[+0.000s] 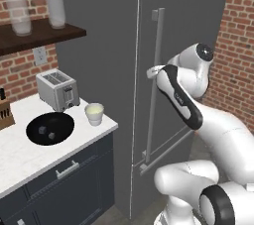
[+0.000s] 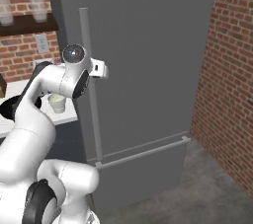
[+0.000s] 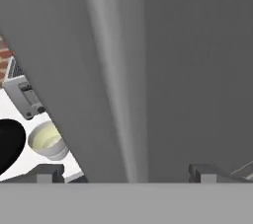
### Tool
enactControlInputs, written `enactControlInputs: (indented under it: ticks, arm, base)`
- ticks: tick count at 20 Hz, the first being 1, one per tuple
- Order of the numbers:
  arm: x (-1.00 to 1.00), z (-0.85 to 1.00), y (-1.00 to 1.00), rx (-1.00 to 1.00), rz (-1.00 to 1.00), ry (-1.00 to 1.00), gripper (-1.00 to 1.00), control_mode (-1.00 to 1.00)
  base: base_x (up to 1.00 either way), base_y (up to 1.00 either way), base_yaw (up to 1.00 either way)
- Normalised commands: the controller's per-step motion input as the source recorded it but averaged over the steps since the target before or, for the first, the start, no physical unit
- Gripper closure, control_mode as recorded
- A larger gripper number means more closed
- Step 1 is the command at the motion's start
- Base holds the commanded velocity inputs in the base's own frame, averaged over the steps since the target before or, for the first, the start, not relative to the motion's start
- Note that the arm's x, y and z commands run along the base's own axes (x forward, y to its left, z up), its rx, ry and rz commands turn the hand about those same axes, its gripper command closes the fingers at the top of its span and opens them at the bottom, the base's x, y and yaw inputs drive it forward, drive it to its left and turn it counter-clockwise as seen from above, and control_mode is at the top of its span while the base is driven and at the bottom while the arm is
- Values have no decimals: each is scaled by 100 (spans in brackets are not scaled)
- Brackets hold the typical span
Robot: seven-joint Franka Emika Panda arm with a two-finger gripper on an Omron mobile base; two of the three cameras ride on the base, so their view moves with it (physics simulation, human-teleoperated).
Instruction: Grab a lemon wedge from the fridge and one ice cube from the ice bowl, and put them in the glass of lemonade.
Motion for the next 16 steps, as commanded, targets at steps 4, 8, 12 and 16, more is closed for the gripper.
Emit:
enactControlInputs:
  ticks: [4, 8, 12, 16]
  arm:
    - [39, -1, 0, 0, 15, 0, -100, -100]
    - [2, -2, -1, 0, 13, -5, -100, -100]
    - [33, -6, 0, 0, 18, -1, -100, -100]
    - [38, -17, 0, 0, 12, 0, -100, -100]
  base:
    - [0, 0, 0]
    - [0, 0, 0]
    - [0, 0, 0]
    - [0, 0, 0]
